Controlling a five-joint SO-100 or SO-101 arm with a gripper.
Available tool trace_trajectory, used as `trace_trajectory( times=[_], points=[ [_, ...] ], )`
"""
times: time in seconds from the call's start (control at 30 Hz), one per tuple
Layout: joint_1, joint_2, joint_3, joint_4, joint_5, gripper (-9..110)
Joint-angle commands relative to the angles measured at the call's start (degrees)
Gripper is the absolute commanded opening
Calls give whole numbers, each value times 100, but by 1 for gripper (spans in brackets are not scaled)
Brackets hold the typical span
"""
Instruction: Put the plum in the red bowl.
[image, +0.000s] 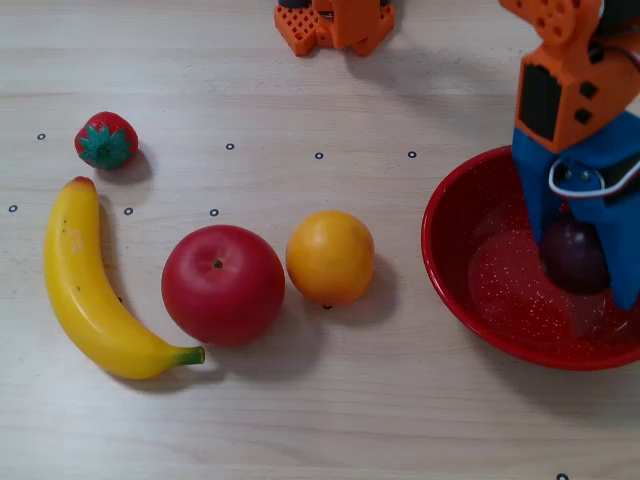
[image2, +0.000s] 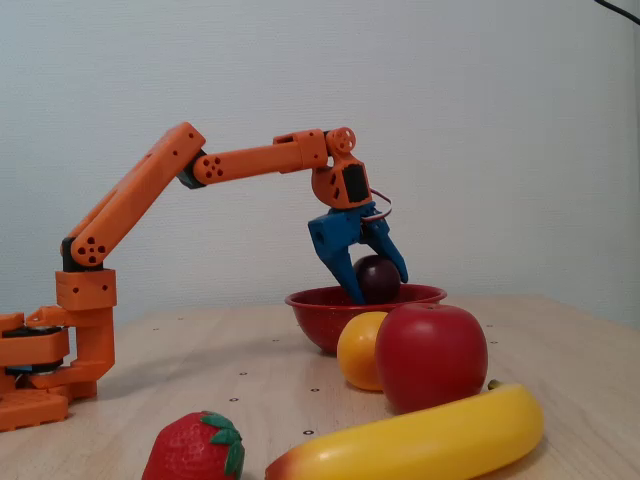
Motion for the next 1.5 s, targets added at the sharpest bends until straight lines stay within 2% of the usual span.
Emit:
trace_trajectory(
  times=[0.0,0.13,0.4,0.7,0.87,1.0,1.23,1.4,1.47],
  points=[
    [-176,272,-545,-79,176,27],
    [-246,229,-545,-44,193,36],
    [-325,378,-563,-62,202,38],
    [-448,747,-237,-149,88,48],
    [-659,1617,35,-167,0,47],
    [-976,2848,703,-79,-229,33],
    [-1652,4825,2153,589,-352,20],
    [-2030,6021,3111,1169,-176,0],
    [-2188,6530,3639,1257,-158,0]
  ],
)
